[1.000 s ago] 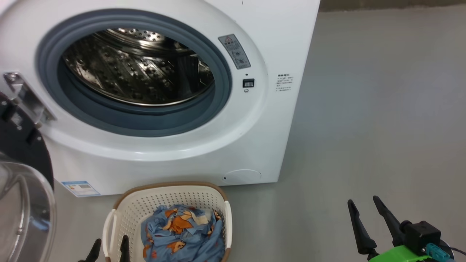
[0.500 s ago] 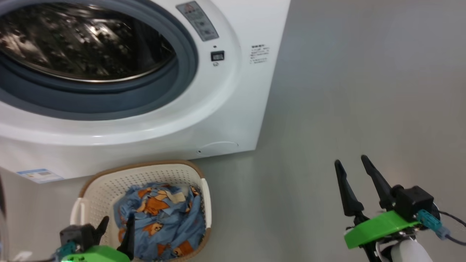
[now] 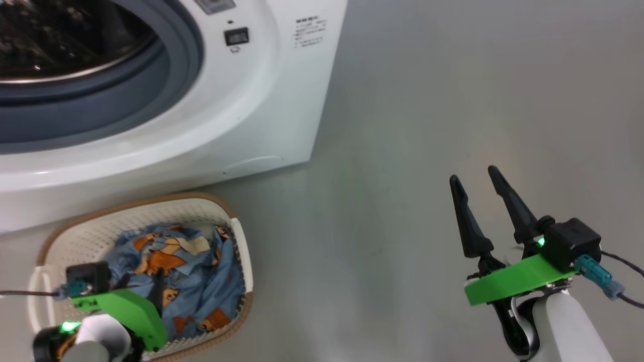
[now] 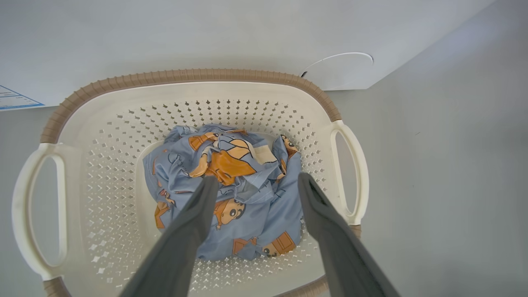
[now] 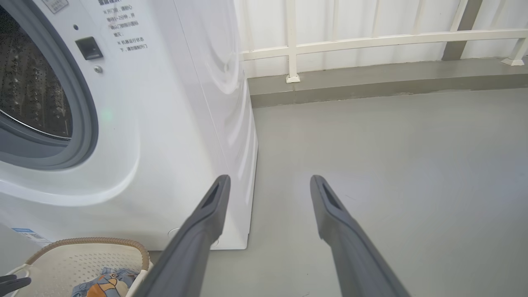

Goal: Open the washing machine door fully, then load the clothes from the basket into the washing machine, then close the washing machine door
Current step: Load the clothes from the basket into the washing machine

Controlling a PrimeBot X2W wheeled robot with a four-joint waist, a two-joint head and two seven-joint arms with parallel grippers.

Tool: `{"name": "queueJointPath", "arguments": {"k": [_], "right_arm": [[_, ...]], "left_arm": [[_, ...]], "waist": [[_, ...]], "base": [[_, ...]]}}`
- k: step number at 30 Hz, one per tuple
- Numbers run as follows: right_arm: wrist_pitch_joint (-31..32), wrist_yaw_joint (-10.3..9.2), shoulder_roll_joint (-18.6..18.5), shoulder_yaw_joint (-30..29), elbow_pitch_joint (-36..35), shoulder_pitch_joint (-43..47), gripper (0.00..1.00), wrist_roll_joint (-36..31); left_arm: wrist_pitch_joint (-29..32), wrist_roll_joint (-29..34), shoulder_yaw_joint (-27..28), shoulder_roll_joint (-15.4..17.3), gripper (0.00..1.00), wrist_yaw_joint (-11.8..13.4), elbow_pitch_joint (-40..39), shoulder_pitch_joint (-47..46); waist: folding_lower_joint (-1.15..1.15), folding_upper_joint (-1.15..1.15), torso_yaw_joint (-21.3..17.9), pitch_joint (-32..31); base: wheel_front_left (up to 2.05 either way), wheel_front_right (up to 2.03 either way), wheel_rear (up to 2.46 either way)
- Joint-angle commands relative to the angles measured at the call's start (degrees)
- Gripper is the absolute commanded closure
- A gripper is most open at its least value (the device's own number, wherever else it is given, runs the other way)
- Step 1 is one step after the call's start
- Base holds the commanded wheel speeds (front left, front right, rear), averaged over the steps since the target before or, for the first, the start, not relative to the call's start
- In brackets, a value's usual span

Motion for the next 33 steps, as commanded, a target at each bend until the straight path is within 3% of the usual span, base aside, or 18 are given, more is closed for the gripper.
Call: {"name": "queueJointPath", "arguments": {"k": [1,14,22,33], "right_arm": [[-0.7,0.09,0.3,1.7,-1.8,-1.4,0.00,1.3],[-0.7,0.09,0.3,1.8,-3.7,-5.7,0.00,2.1],[-0.7,0.09,0.3,2.4,-4.3,-7.7,0.00,2.2],[-0.7,0.09,0.3,2.5,-5.1,-8.5,0.00,1.9]], "left_arm": [[-1.1,-0.5,2.1,2.5,0.00,-0.5,1.3,-2.3],[-2.1,-2.9,3.1,5.3,0.00,-1.0,14.9,-13.1],[-2.1,-2.6,2.8,6.9,0.00,0.3,24.3,-18.4],[-4.2,-4.0,2.6,8.2,0.00,-0.6,31.3,-24.1]], "waist": [[0.00,0.00,-3.9,5.1],[0.00,0.00,-6.0,13.7],[0.00,0.00,-6.2,16.7],[0.00,0.00,-6.3,20.1]], "base": [[0.00,0.00,0.00],[0.00,0.00,0.00],[0.00,0.00,0.00],[0.00,0.00,0.00]]}}
